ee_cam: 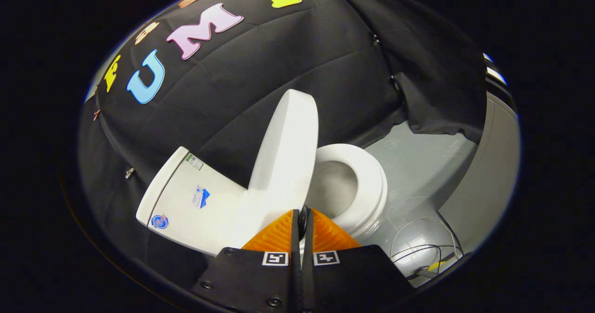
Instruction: Open the toilet lid.
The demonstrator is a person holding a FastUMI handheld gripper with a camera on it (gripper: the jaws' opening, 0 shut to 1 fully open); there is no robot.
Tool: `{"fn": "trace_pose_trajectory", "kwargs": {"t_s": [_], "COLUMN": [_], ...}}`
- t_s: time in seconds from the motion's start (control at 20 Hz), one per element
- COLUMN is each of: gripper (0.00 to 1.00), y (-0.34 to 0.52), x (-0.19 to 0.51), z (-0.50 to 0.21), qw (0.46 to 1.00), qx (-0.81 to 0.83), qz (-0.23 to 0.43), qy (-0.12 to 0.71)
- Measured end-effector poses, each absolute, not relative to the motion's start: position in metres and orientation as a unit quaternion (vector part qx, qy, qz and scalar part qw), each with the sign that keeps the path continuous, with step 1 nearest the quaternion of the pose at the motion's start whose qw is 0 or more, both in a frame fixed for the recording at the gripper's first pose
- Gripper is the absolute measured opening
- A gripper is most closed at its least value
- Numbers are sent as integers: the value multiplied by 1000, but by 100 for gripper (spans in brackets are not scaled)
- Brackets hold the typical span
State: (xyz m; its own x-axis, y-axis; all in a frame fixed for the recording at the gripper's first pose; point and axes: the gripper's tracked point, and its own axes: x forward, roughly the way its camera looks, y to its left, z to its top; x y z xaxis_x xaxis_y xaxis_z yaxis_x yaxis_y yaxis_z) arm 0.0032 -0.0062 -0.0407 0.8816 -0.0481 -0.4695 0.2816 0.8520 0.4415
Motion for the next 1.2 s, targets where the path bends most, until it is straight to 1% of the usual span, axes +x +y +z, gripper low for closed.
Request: {"fn": "trace_pose_trajectory", "kwargs": {"t_s": [0.85, 1.2], "gripper": [5, 5], "y": [56, 91], "x": [11, 16], "z": [10, 30], "qw": [962, 966], "qx": [149, 137], "qz": [-85, -67], "qy": [213, 210]}}
